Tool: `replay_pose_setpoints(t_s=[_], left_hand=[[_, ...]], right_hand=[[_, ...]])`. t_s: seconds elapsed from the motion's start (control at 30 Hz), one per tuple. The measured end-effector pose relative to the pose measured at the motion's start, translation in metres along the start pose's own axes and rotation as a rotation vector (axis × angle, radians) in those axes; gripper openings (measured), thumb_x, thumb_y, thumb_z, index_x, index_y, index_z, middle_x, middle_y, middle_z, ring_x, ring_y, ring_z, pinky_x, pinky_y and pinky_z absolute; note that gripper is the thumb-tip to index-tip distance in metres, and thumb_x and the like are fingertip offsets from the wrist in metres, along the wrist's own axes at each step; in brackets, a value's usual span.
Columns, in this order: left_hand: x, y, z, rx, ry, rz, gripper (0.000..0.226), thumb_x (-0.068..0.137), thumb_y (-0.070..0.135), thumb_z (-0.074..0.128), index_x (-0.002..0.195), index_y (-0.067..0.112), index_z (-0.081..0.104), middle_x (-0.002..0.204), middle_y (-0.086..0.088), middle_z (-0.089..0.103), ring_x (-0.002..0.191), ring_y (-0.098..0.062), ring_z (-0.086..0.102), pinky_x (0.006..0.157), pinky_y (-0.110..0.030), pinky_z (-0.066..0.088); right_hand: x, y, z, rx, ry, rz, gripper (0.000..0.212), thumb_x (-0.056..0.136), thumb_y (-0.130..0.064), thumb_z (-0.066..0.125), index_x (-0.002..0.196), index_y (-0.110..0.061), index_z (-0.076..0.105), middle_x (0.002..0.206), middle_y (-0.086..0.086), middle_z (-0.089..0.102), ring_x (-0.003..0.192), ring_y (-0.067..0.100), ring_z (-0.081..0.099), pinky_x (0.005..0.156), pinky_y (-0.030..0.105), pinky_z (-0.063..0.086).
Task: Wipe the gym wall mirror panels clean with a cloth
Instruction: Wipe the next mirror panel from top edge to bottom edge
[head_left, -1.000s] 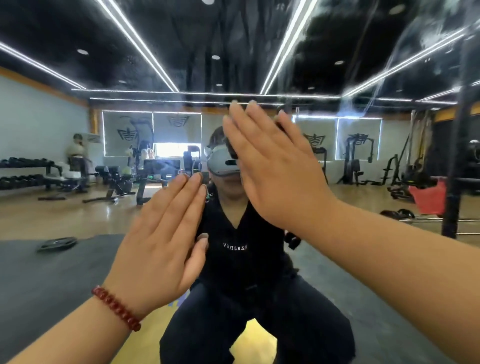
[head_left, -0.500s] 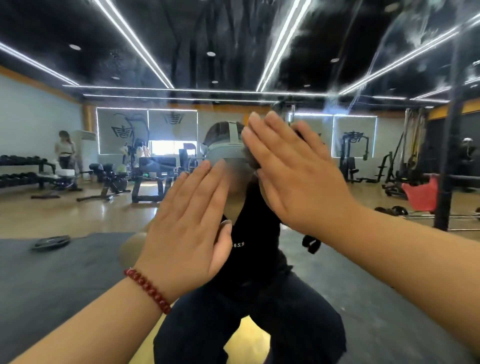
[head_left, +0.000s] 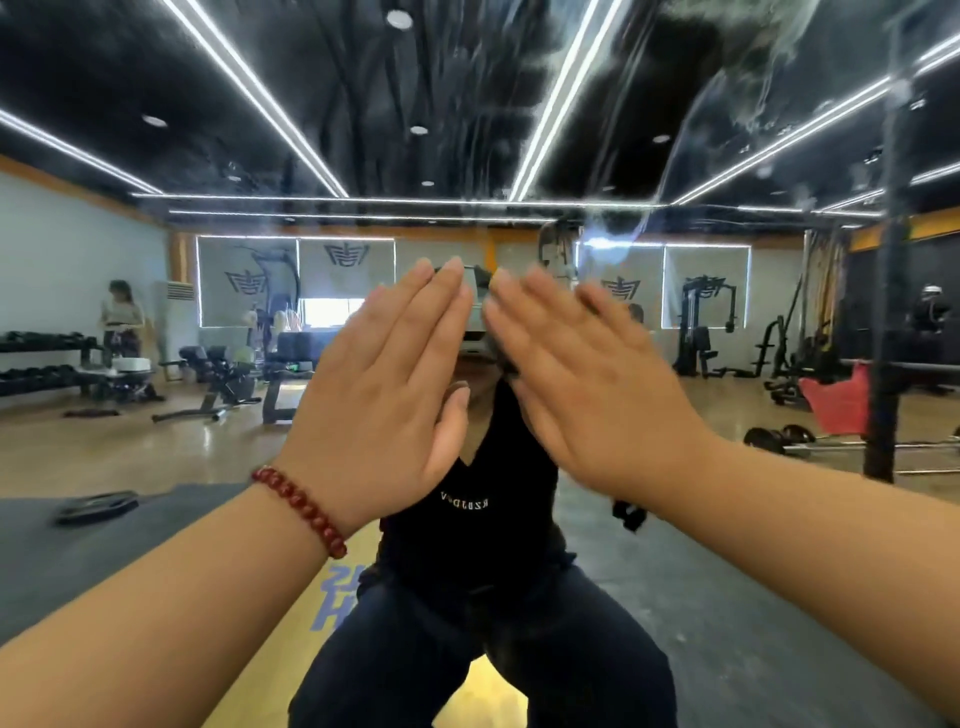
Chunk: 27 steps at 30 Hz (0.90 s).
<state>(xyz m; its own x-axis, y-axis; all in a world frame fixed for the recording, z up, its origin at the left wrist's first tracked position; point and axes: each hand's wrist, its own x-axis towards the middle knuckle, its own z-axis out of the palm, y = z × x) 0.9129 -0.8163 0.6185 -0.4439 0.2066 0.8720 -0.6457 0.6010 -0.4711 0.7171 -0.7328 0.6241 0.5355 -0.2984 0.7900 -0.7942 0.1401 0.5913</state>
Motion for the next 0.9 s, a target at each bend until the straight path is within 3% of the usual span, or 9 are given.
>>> replay_pose_setpoints(t_s=[0.1,0.33,0.4,0.47,0.53,0.7,0.77,0.83,0.9], left_hand=[[0.003,0.003,0.001,-0.002,-0.027,0.030,0.064,0.094,0.031,0.044,0.147,-0.005,0.037,0.156,-0.019,0.032,0.146,-0.033,0.028,0.116,-0.053,0.029],[0.033,0.007,0.005,0.033,-0.036,0.024,0.063,0.096,0.031,0.039,0.148,-0.004,0.035,0.157,-0.020,0.031,0.146,-0.033,0.028,0.121,-0.047,0.020],[0.040,0.005,0.005,0.044,-0.041,0.024,0.063,0.097,0.031,0.036,0.148,-0.005,0.034,0.157,-0.021,0.030,0.147,-0.033,0.026,0.121,-0.047,0.019],[0.041,0.002,0.007,0.063,-0.056,0.041,0.063,0.098,0.033,0.034,0.149,-0.005,0.033,0.157,-0.021,0.028,0.147,-0.033,0.024,0.121,-0.048,0.019],[0.039,0.000,0.007,0.085,-0.077,0.061,0.065,0.098,0.035,0.035,0.150,-0.004,0.032,0.159,-0.020,0.026,0.148,-0.033,0.022,0.121,-0.049,0.019],[0.041,0.004,0.006,0.085,-0.118,0.119,0.067,0.097,0.038,0.038,0.151,0.000,0.031,0.160,-0.015,0.025,0.149,-0.029,0.021,0.122,-0.046,0.015],[0.047,0.008,0.007,0.082,-0.105,0.116,0.066,0.096,0.037,0.038,0.151,0.000,0.032,0.159,-0.015,0.026,0.149,-0.029,0.023,0.122,-0.044,0.015],[0.052,0.010,0.009,0.074,-0.081,0.097,0.065,0.096,0.035,0.037,0.150,-0.001,0.034,0.158,-0.016,0.028,0.148,-0.030,0.024,0.122,-0.043,0.014],[0.055,0.010,0.008,0.069,-0.066,0.079,0.063,0.097,0.034,0.035,0.149,-0.003,0.034,0.158,-0.018,0.028,0.148,-0.030,0.024,0.122,-0.043,0.014]], right_hand=[[-0.029,0.004,-0.002,-0.019,-0.135,-0.240,0.056,0.102,-0.028,0.042,0.155,-0.013,0.031,0.162,0.005,0.025,0.151,0.021,0.020,0.122,0.046,0.020],[0.022,0.054,-0.014,-0.023,-0.002,0.181,0.058,0.100,-0.030,0.037,0.154,-0.012,0.030,0.162,0.008,0.026,0.150,0.024,0.022,0.122,0.045,0.016],[-0.002,0.038,-0.008,-0.015,-0.037,0.001,0.060,0.097,-0.030,0.043,0.154,-0.011,0.031,0.161,0.009,0.028,0.150,0.026,0.022,0.121,0.047,0.018],[-0.034,0.027,-0.007,-0.020,-0.162,-0.329,0.060,0.098,-0.030,0.045,0.155,-0.014,0.031,0.161,0.007,0.027,0.151,0.023,0.019,0.121,0.046,0.017],[-0.041,0.042,-0.011,-0.039,-0.219,-0.435,0.057,0.102,-0.030,0.039,0.156,-0.016,0.029,0.162,0.004,0.024,0.152,0.020,0.017,0.123,0.044,0.015],[0.025,0.105,-0.031,-0.026,-0.061,0.305,0.060,0.099,-0.033,0.029,0.155,-0.013,0.025,0.163,0.009,0.021,0.150,0.027,0.018,0.120,0.050,0.016],[0.040,0.103,-0.030,-0.036,-0.030,0.397,0.060,0.100,-0.032,0.032,0.156,-0.013,0.023,0.164,0.008,0.019,0.151,0.026,0.015,0.121,0.049,0.016],[0.033,0.088,-0.023,-0.039,-0.059,0.175,0.058,0.100,-0.031,0.035,0.155,-0.014,0.026,0.163,0.006,0.023,0.150,0.025,0.019,0.121,0.049,0.019],[0.008,0.078,-0.016,-0.022,-0.133,-0.224,0.056,0.100,-0.031,0.038,0.154,-0.017,0.032,0.161,0.004,0.030,0.149,0.022,0.024,0.121,0.047,0.021]])
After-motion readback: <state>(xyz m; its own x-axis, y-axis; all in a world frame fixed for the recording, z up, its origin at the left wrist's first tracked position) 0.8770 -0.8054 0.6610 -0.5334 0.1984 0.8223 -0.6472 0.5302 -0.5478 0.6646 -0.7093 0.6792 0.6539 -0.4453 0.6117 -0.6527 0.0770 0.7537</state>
